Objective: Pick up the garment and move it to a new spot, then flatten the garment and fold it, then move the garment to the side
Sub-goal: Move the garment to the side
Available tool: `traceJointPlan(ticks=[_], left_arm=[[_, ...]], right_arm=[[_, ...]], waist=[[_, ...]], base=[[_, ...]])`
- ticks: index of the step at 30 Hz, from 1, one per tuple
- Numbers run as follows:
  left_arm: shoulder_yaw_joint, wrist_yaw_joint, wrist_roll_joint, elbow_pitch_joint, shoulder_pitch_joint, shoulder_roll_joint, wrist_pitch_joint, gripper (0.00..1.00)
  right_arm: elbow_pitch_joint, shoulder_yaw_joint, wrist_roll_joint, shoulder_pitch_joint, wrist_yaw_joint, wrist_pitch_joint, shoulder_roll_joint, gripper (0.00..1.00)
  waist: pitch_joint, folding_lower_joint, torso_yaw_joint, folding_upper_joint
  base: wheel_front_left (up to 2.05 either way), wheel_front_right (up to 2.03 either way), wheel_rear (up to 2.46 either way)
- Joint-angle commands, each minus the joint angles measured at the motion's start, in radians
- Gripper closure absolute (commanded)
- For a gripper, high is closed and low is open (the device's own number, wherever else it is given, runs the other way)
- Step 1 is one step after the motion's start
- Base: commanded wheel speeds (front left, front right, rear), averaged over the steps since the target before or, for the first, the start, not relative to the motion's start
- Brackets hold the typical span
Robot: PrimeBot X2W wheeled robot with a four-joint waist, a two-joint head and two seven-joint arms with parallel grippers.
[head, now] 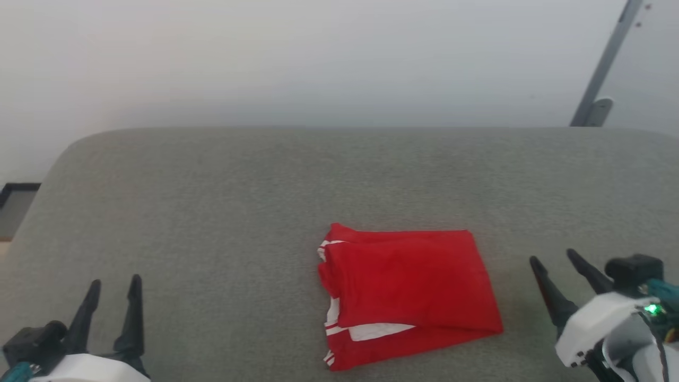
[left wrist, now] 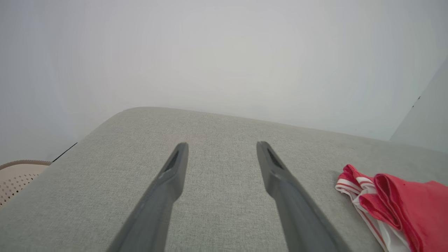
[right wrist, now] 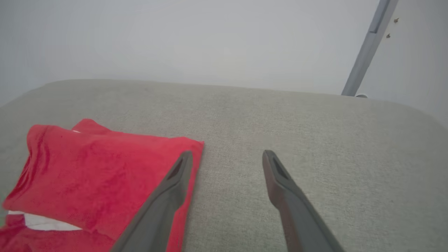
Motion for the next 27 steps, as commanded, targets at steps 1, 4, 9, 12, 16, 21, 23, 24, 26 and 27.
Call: traceJointPlan(ticks=[1, 4, 9, 12, 16, 21, 23, 24, 26, 27], left_arm=[[-0.009, -0.002, -0.002, 0.002, -0.015, -0.003, -0.004, 0.00], [-0.030, -0.002, -0.011, 0.005, -0.027, -0.007, -0.004, 0.00], [-0.061, -0.002, -0.020, 0.004, -0.057, -0.014, -0.004, 0.00], [-0.079, -0.002, -0.025, 0.004, -0.079, -0.018, -0.004, 0.00], [-0.105, -0.002, -0.029, 0.003, -0.106, -0.028, -0.004, 0.00], [-0.128, -0.002, -0.036, 0.009, -0.134, -0.038, -0.004, 0.00], [-0.135, -0.002, -0.039, 0.013, -0.143, -0.042, -0.004, 0.00], [-0.137, -0.002, -0.040, 0.014, -0.147, -0.041, -0.004, 0.00], [-0.141, -0.002, -0.043, 0.018, -0.155, -0.045, -0.004, 0.00], [-0.142, -0.002, -0.045, 0.020, -0.160, -0.046, -0.004, 0.00]], right_arm=[[0.005, 0.013, 0.018, -0.020, 0.000, 0.027, -0.001, 0.00], [0.028, 0.041, 0.045, -0.051, 0.000, 0.100, -0.009, 0.00], [0.066, 0.087, 0.094, -0.107, 0.000, 0.257, -0.034, 0.00], [0.085, 0.110, 0.118, -0.142, 0.000, 0.359, -0.053, 0.00], [0.101, 0.131, 0.133, -0.183, 0.000, 0.486, -0.076, 0.00], [0.140, 0.145, 0.134, -0.220, 0.000, 0.631, -0.082, 0.00], [0.164, 0.148, 0.149, -0.224, 0.000, 0.678, -0.073, 0.00], [0.174, 0.153, 0.145, -0.227, 0.000, 0.701, -0.070, 0.00], [0.187, 0.160, 0.156, -0.231, 0.000, 0.730, -0.060, 0.00], [0.188, 0.161, 0.158, -0.233, 0.000, 0.736, -0.054, 0.75]], waist=[[0.006, 0.0000, 0.020, -0.0001], [0.019, 0.0000, 0.049, -0.0001], [0.057, 0.0000, 0.101, -0.0001], [0.084, 0.0000, 0.131, -0.0001], [0.117, 0.0000, 0.164, -0.0001], [0.155, 0.0000, 0.193, -0.0001], [0.168, 0.0000, 0.201, -0.0001], [0.173, 0.0000, 0.205, -0.0001], [0.181, 0.0000, 0.211, -0.0001], [0.184, 0.0000, 0.213, -0.0001]], base=[[0.00, 0.00, 0.00], [0.00, 0.00, 0.00], [0.00, 0.00, 0.00], [0.00, 0.00, 0.00], [0.00, 0.00, 0.00], [0.00, 0.00, 0.00], [0.00, 0.00, 0.00], [0.00, 0.00, 0.00], [0.00, 0.00, 0.00], [0.00, 0.00, 0.00]])
